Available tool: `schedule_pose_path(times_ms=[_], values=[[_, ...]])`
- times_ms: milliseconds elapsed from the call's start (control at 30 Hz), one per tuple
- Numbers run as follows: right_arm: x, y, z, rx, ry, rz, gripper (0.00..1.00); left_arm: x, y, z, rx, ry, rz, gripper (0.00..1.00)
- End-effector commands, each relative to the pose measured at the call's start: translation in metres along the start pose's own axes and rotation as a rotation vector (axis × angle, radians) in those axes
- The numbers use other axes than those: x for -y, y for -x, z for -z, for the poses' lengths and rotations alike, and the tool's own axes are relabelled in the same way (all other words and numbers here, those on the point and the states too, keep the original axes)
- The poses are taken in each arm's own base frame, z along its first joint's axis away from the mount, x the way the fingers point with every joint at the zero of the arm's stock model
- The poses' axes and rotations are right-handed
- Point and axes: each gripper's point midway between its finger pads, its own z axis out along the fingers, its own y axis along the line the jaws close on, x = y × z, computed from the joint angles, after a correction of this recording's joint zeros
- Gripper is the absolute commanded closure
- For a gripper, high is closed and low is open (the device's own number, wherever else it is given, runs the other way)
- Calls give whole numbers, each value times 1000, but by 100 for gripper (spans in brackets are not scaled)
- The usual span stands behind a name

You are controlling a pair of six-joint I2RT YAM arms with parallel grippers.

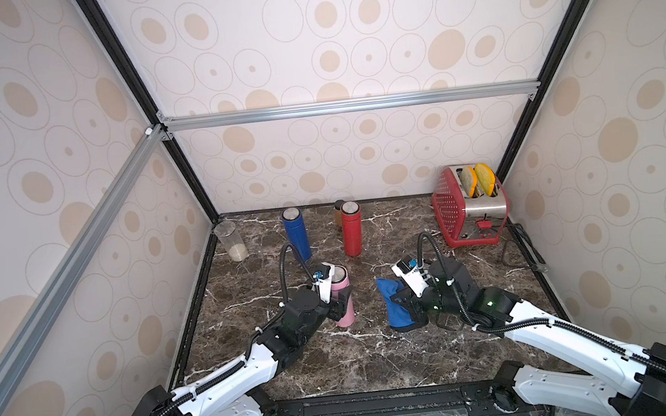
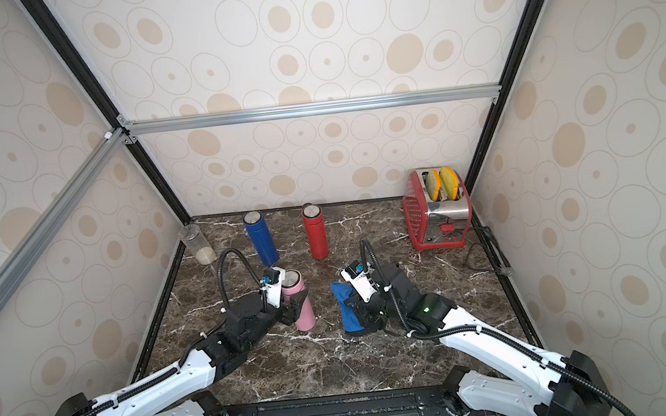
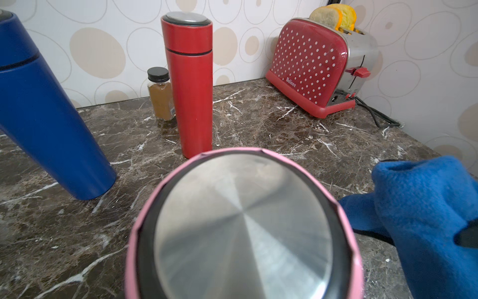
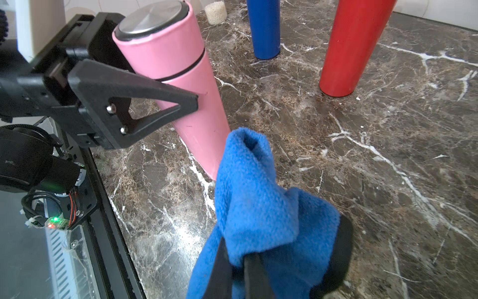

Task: Wipe the surface of the thermos
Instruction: Wipe the dirt from the surface of the thermos.

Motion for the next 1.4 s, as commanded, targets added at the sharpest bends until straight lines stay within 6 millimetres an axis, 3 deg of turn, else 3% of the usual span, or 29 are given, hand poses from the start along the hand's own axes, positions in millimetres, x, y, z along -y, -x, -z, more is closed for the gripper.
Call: schedule_pose_path(times_ms=[0,233,567,733,933,1133,1367], values=[[-3,-5,5,-10,-2,33,100,9,7,4,19,-44,-21,73],[-8,-18,6,-53,-6,59,100,7,-4,13,-75,-33,-15,54],[-12,-21,6,-75,-9,96,100,2,-22,23,-217,-5,33,42],[-29,-23,3,-77,39,180,100,4,-23,26,-204,-17,47,46],[-70,-32,-12,-103,141,367,100,5,1,25,-194,1,82,49],[-94,-36,-25,-123,64,641,100,9,22,20,-294,44,118,61],[-101,-14,-29,-100,-109,898,100,14,24,13,-439,75,121,65]])
